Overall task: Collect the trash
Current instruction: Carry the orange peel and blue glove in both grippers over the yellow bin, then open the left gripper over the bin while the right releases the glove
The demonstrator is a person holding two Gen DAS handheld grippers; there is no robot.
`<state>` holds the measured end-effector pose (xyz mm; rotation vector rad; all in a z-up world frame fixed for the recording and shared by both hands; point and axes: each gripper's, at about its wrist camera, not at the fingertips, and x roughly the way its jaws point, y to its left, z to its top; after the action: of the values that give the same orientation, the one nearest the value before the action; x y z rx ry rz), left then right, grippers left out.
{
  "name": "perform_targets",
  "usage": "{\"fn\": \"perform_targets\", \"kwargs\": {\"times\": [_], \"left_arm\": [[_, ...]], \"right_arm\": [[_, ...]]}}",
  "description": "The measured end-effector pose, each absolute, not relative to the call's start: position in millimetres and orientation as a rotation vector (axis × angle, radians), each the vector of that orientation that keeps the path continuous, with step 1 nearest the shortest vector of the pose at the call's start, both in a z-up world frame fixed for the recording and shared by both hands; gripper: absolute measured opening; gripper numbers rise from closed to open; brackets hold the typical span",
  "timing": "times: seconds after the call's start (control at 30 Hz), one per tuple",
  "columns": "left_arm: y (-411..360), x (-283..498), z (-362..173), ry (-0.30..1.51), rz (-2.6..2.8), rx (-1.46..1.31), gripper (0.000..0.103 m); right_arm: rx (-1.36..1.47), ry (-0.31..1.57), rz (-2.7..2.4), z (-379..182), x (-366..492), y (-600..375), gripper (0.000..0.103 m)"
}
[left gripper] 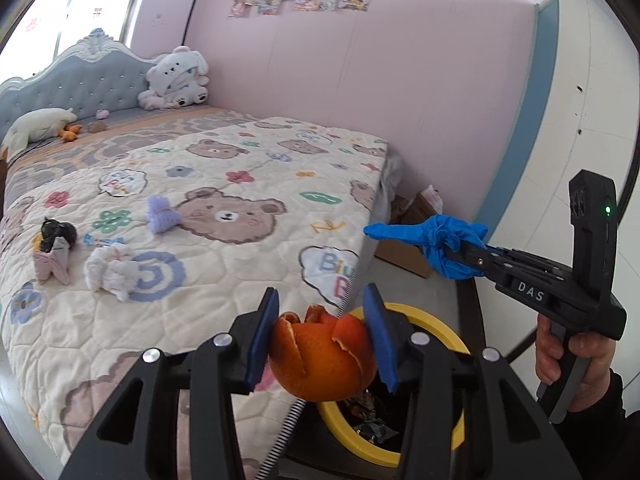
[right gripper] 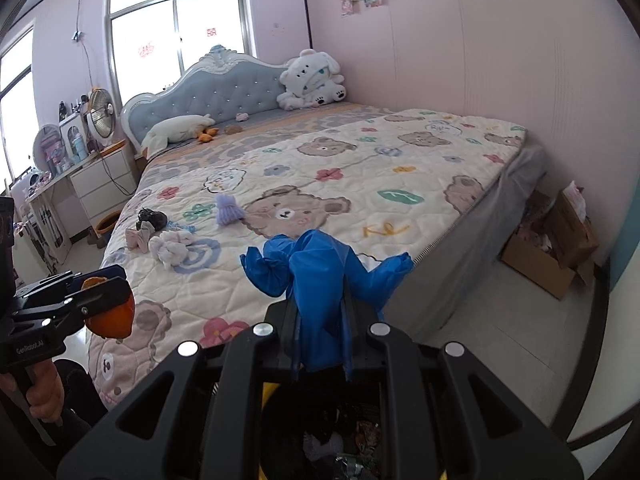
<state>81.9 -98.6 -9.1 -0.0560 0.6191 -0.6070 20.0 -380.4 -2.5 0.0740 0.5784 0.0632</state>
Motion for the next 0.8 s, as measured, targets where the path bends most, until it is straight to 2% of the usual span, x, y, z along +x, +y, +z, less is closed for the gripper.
{"fn": "perform_targets", "kwargs": {"times": [0.3,0.8], "left_arm": [[-148,63,-29,0.687,-0.689,0.036,0.042],[-180,57,-56,0.798,-0.726,0.065,0.042]], "right_arm": [[0.142,0.657,0.036,-24,-5,-417,0.015],[0.252,0.725,0.081,-61,-4,-441,0.018]]}}
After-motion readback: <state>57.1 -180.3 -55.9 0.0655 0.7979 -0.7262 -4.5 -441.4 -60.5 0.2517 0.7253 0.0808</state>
